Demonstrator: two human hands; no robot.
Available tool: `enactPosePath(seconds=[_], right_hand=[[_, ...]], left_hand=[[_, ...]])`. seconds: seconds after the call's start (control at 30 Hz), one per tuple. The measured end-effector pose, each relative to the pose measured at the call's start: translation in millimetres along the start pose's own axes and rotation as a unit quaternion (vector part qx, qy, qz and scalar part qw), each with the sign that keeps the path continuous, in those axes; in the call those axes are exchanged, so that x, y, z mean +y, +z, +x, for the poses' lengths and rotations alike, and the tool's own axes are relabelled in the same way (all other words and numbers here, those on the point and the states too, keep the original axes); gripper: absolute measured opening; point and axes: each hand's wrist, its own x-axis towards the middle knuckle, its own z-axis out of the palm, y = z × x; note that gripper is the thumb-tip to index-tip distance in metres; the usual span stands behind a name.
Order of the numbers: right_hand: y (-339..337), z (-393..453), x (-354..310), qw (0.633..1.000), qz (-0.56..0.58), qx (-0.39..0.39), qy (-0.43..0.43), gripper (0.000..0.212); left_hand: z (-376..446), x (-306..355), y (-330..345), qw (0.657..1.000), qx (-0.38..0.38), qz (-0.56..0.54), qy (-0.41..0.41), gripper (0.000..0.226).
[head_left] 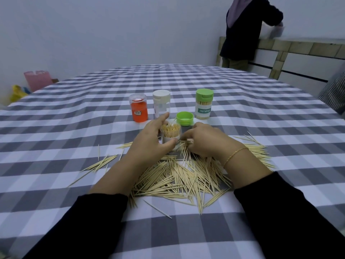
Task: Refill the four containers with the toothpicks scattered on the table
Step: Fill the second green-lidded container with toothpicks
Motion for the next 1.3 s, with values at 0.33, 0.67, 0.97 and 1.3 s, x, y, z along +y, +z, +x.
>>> enactPosePath(seconds=[0.33,0.67,0.97,1.3], right_hand=[[1,1,3,0.999,-0.024,0.024,0.034,0.033],[4,5,-3,0.997,-0.047,-0.020,0.063,0.014],[-2,-5,-14,0.990,-0.134,0.021,0.028,0.022],[11,-2,-18,0.979,-0.184,0.082,0.004,0.028]], left_hand=[[0,1,-1,1.000,-0.006,0.003,-0.003,0.078],[0,1,-1,1.000,-0.006,-0.003,-0.005,0.077],[0,0,-1,1.000,-0.006,0.004,-0.006,0.077],[0,1,-1,1.000,-0.006,-0.001,-0.007,0.078]])
